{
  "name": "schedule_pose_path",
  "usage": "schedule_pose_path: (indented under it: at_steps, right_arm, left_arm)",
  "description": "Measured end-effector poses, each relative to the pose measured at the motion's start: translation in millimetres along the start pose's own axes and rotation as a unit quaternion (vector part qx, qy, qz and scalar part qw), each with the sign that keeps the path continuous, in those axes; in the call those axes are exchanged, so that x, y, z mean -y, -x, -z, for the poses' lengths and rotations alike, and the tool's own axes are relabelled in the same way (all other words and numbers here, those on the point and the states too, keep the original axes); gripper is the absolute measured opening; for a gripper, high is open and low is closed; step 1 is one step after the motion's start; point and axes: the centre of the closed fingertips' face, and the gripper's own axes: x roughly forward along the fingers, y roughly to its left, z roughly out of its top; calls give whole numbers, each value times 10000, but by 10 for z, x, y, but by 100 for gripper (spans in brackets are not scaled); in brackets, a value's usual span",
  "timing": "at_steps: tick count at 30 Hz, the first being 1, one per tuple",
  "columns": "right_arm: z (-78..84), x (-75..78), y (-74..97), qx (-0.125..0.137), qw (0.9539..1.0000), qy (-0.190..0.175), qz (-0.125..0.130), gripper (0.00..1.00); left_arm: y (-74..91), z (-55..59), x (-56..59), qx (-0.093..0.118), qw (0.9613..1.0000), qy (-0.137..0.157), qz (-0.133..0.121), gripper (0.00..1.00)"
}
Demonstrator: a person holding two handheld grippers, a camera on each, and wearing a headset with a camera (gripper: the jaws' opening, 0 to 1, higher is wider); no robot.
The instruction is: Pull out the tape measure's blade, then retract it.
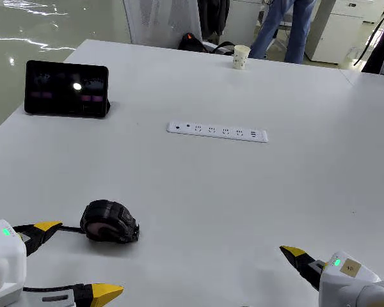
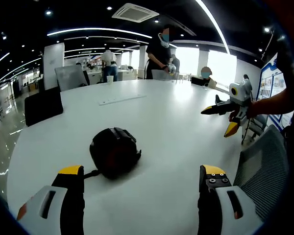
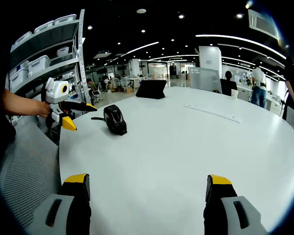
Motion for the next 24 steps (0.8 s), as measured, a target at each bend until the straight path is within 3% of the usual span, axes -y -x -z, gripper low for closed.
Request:
schedule_pose_path:
  at_steps: [2,24]
  right_arm:
    - [-4,1,5,2,10000,5,2,99]
    - [-2,40,65,20,10000,-20,69,99]
  left_arm:
    - [3,2,6,9,10000,-9,16,99]
    - [66,9,-31,5,9999,96,69,99]
